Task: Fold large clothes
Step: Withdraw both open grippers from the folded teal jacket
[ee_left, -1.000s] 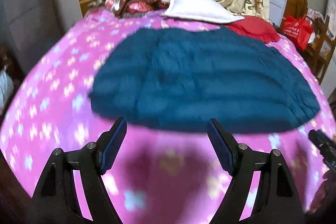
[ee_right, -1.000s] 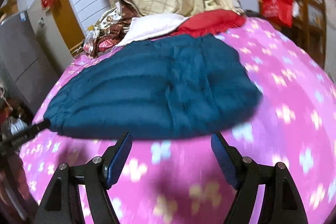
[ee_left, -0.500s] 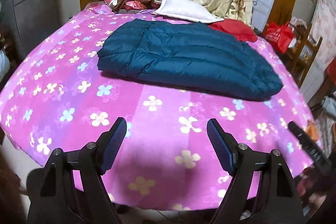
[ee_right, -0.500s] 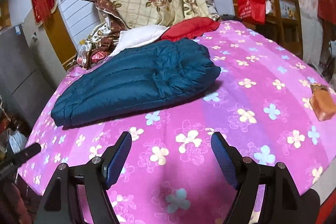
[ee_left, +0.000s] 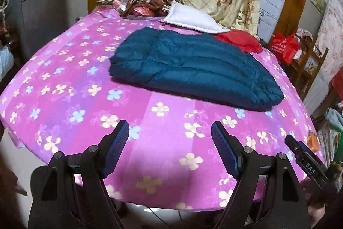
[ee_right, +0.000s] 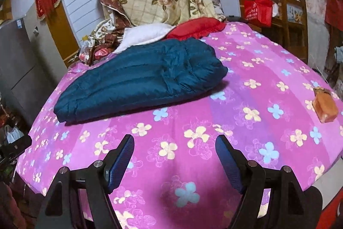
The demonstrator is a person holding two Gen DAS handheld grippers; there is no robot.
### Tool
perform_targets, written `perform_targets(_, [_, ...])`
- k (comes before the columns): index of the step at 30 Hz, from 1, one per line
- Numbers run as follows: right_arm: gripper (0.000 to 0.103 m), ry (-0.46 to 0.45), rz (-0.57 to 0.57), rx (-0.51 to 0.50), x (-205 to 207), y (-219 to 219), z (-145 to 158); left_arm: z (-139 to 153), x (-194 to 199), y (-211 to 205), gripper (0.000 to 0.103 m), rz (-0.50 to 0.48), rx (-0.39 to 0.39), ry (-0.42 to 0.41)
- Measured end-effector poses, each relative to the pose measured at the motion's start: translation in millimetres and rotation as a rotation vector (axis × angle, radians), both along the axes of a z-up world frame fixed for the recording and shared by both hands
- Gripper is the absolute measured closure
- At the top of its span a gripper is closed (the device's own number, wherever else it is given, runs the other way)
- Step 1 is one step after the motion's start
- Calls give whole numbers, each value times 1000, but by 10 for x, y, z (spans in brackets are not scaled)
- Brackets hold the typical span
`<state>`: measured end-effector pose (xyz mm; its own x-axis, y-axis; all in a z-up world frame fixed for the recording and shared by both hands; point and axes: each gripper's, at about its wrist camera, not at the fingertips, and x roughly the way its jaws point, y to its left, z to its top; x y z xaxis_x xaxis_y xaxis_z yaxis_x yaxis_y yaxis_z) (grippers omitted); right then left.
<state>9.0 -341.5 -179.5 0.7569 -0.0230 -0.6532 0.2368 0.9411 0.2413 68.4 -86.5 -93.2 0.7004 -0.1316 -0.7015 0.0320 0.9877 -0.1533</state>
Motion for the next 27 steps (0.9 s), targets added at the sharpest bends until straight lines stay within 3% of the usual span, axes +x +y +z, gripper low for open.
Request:
perform_targets(10, [27,30,35,-29,102,88,-47,-134,147,272,24,61,13,43])
perform_targets(19, [27,103,-5,4,295,-65,-342,-385,311,466,24,126,-3,83])
perform_targets(27, [27,93,0,6,213,-75,-347,-323,228,321,24,95,-15,75])
